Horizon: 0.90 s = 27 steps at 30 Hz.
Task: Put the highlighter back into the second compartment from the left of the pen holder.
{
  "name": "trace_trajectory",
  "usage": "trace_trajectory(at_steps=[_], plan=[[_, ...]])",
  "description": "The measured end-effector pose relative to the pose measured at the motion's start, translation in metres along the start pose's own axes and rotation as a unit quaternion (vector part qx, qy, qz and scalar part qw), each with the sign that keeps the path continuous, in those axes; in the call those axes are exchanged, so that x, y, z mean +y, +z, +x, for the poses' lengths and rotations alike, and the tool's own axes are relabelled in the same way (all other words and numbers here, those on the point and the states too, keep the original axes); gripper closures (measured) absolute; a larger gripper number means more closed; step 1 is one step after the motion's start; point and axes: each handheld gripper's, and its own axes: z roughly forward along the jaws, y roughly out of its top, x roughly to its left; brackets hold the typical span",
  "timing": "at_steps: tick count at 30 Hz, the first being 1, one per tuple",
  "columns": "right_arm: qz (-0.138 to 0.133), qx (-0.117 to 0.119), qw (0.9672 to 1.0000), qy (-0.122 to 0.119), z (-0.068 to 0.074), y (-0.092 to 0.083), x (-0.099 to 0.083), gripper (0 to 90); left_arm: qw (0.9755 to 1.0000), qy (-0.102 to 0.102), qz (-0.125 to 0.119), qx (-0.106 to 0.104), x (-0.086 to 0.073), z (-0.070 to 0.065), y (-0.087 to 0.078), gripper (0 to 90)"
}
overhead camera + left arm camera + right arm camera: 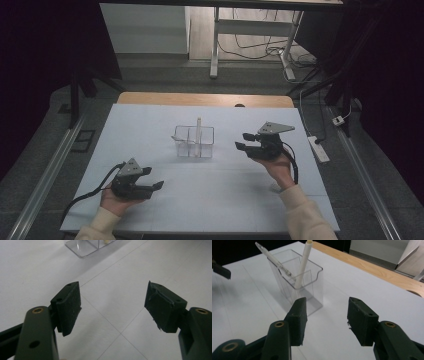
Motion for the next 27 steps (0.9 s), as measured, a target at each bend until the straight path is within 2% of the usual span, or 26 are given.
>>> trace_trajectory(at_steps=[6, 11, 18, 27], plan=[[0.01, -0.003, 0.9999, -0.009, 0.001, -0.019, -0.01, 46.7, 1.0, -0.001, -0.002, 0.001, 0.0, 0.0, -0.001, 29.2], [0.015, 0.003, 0.9998, -0.012, 0.001, -0.031, -0.019, 45.6, 1.0, -0.002, -0.002, 0.001, 0.0, 0.0, -0.001, 29.2], [0.025, -0.007, 0.9994, -0.021, 0.0, -0.042, -0.026, 45.2, 1.0, -0.002, -0.005, 0.003, 0.0, 0.0, -0.002, 29.2], [0.043, -0.006, 0.9987, -0.026, -0.009, -0.057, -0.037, 44.7, 1.0, -0.002, -0.006, 0.002, 0.0, -0.001, -0.002, 29.3]])
